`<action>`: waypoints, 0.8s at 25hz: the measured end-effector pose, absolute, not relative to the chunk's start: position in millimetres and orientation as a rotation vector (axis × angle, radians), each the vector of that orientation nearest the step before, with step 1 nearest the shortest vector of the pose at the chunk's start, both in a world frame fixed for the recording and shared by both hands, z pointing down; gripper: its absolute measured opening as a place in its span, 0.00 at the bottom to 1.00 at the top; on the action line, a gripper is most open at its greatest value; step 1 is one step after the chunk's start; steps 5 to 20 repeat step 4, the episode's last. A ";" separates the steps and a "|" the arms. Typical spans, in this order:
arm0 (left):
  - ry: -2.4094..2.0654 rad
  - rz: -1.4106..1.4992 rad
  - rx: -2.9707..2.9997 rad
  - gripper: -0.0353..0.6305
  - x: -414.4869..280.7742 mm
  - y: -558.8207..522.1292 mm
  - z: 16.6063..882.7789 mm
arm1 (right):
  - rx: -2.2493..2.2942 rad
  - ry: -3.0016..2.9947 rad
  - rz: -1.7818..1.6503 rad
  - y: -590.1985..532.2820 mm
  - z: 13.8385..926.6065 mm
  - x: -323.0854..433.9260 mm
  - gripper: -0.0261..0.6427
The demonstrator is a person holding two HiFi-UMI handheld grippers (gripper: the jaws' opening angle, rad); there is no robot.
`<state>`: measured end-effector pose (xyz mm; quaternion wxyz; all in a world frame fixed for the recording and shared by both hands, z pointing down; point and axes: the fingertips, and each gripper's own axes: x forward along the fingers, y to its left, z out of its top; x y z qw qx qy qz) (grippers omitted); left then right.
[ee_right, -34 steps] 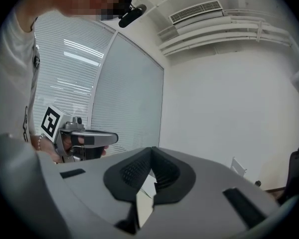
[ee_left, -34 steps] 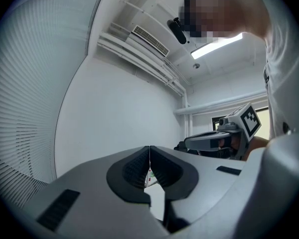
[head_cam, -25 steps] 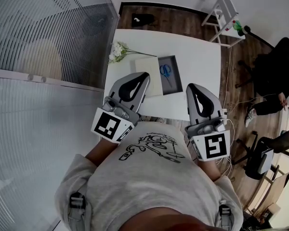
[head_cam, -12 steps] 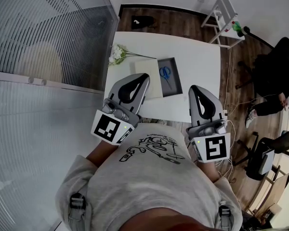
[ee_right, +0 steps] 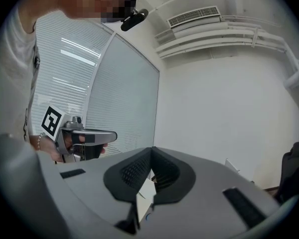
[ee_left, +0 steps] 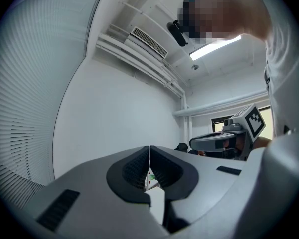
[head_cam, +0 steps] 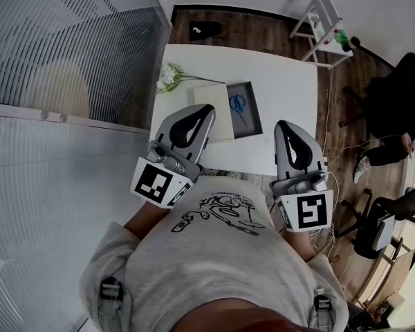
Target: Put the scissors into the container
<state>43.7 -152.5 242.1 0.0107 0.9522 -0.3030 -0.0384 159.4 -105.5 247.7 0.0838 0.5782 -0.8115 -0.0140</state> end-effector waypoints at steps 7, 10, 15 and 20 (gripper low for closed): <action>-0.946 -0.118 2.971 0.09 44.7 -152.8 241.2 | 1.724 -2.423 -0.042 -106.2 246.8 160.3 0.05; -0.946 -0.118 2.971 0.09 44.7 -152.8 241.2 | 1.724 -2.423 -0.042 -106.2 246.8 160.3 0.05; -0.946 -0.118 2.971 0.09 44.7 -152.8 241.2 | 1.724 -2.423 -0.042 -106.2 246.8 160.3 0.05; -0.946 -0.118 2.971 0.09 44.7 -152.8 241.2 | 1.724 -2.423 -0.042 -106.2 246.8 160.3 0.05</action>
